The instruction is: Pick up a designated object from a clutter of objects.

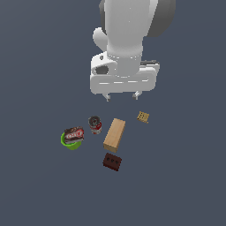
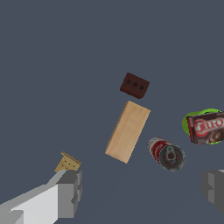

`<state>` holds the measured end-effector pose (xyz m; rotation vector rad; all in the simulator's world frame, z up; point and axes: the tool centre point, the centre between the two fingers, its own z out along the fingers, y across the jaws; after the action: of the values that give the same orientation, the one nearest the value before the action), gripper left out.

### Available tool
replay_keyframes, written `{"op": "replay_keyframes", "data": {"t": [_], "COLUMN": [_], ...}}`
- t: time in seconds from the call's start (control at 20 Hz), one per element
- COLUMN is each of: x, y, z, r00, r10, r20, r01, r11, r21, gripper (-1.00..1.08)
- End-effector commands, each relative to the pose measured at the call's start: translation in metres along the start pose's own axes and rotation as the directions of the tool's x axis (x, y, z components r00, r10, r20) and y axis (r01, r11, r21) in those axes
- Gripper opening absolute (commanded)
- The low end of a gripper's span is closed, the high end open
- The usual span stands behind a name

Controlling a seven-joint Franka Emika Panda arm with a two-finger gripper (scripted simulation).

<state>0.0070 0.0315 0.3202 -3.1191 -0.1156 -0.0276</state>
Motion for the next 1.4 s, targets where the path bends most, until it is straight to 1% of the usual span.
{"op": "replay_keyframes", "data": {"t": [0.0, 0.3, 0.65, 1.05, 1.35], "x": [0.000, -0.001, -0.008, -0.035, -0.055], "y": [0.001, 0.013, 0.045, 0.094, 0.118], "z": [0.001, 0.019, 0.064, 0.136, 0.170], "r00": [1.000, 1.000, 0.999, 0.997, 0.994], "r10": [0.000, -0.010, -0.037, -0.081, -0.105], "r20": [0.000, 0.001, 0.005, 0.012, 0.017], "r01": [0.000, 0.010, 0.037, 0.081, 0.105], "r11": [1.000, 1.000, 0.999, 0.997, 0.994], "r21": [0.000, 0.000, -0.002, -0.009, -0.014], "gripper": [1.00, 1.00, 1.00, 1.00, 1.00]}}
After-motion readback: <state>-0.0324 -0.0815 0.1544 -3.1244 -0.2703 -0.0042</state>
